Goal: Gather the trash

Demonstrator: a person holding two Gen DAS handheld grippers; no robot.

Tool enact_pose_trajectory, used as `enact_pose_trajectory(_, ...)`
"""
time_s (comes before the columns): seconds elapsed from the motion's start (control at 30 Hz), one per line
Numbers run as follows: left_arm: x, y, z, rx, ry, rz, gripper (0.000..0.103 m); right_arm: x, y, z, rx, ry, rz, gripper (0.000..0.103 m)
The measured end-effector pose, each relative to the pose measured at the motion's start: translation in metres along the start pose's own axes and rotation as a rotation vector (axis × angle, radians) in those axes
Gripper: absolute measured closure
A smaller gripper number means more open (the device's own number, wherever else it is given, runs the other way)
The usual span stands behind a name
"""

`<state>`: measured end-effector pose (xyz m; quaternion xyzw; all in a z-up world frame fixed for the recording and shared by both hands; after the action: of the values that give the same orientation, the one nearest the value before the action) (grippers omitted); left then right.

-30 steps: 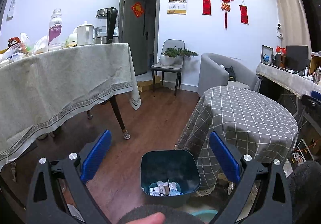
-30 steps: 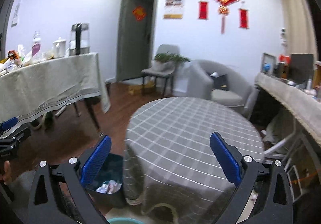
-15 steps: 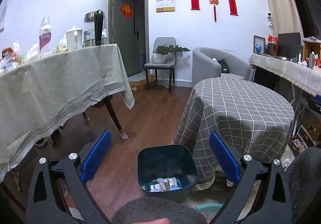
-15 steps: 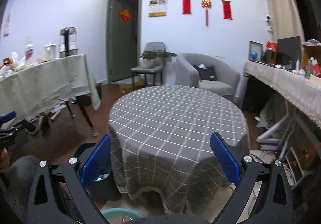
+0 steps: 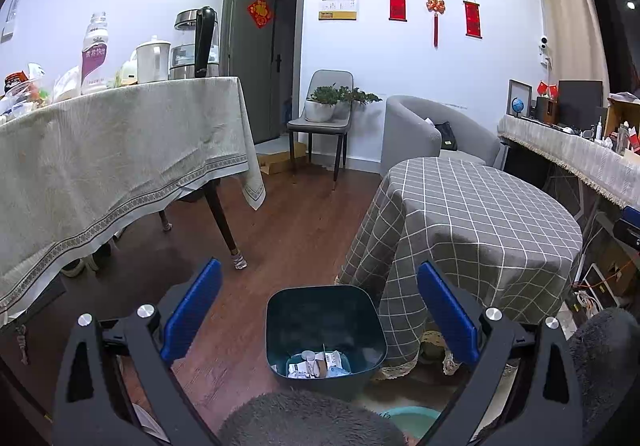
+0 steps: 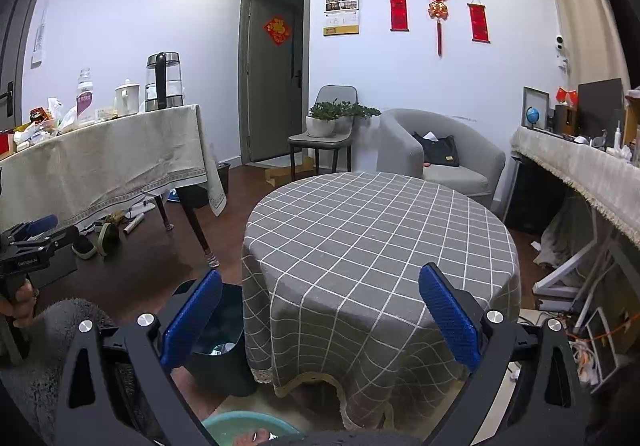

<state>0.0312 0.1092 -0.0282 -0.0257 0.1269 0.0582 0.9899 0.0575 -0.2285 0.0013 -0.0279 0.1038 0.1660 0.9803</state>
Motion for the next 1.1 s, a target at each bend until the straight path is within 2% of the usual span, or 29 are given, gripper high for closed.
enact_pose_trajectory(1.1, 0.003, -0.0019, -0.0038, 0.014, 0.01, -0.001, 0.003, -0.0002, -0.0011, -0.0008, 0.012, -0.001, -0.002, 0.003)
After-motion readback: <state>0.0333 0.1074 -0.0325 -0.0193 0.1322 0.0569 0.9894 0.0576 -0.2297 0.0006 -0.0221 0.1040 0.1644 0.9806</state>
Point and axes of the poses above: each gripper's, at about its wrist camera, not at the fingertips, and x roughly the way its jaws point, y to its left, z to its top, the point moved 9 cm from there along x, roughly the way its jaws point, and after that the axes turned 9 degrees about -y, right-handed, at the moved point
